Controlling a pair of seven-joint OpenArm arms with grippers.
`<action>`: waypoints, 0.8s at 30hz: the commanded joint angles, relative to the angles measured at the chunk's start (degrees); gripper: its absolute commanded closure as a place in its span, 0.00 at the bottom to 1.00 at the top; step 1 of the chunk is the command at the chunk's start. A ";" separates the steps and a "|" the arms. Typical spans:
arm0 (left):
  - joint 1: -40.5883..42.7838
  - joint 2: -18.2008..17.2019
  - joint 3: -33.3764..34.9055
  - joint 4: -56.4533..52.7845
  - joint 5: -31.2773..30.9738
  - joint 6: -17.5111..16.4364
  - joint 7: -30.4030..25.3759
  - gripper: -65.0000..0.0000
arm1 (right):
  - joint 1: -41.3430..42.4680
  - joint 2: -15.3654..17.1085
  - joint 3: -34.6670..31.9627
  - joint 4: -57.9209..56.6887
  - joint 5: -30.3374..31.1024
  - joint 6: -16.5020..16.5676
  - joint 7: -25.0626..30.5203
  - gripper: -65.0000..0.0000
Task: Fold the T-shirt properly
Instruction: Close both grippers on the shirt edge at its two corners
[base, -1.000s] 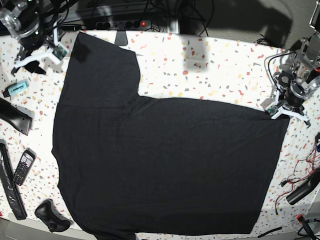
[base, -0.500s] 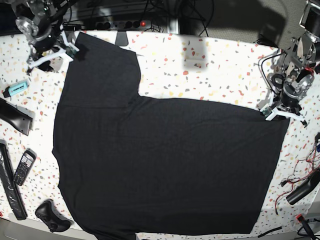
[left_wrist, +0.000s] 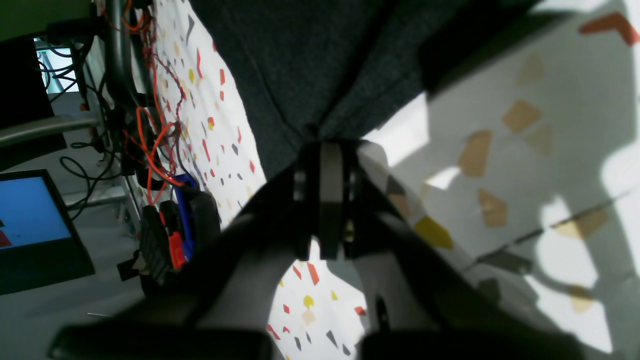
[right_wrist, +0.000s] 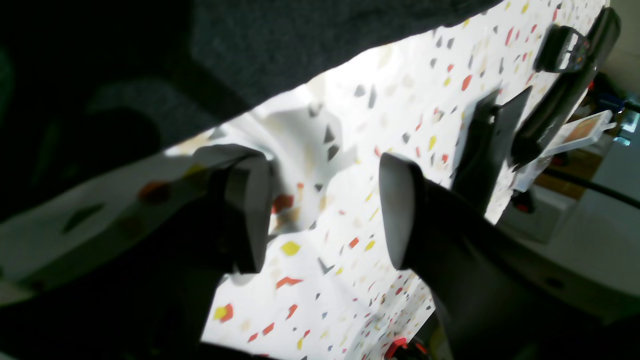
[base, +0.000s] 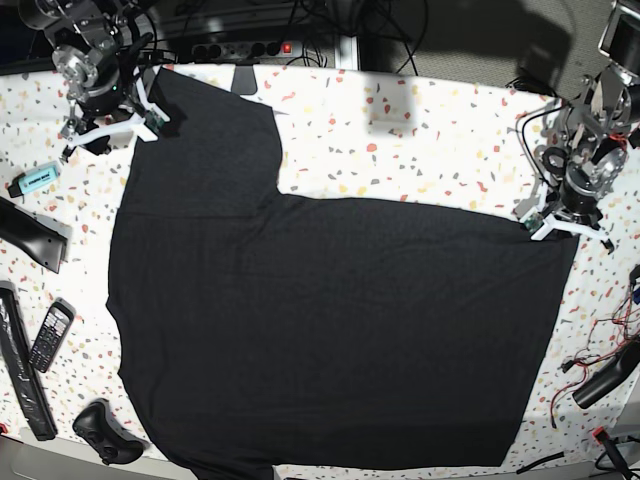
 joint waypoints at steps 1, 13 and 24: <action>0.13 -0.35 0.15 0.11 -0.68 -1.27 0.24 1.00 | 2.34 0.55 0.72 -0.92 -1.27 -3.06 4.68 0.48; 0.13 -0.35 0.15 0.11 -0.70 -1.11 0.17 1.00 | -4.66 5.53 0.74 2.54 -6.38 -15.34 -2.43 0.48; 0.13 -0.35 0.15 0.09 -0.70 -1.11 0.17 1.00 | -14.14 6.88 5.73 9.77 -9.88 -19.52 -3.13 0.54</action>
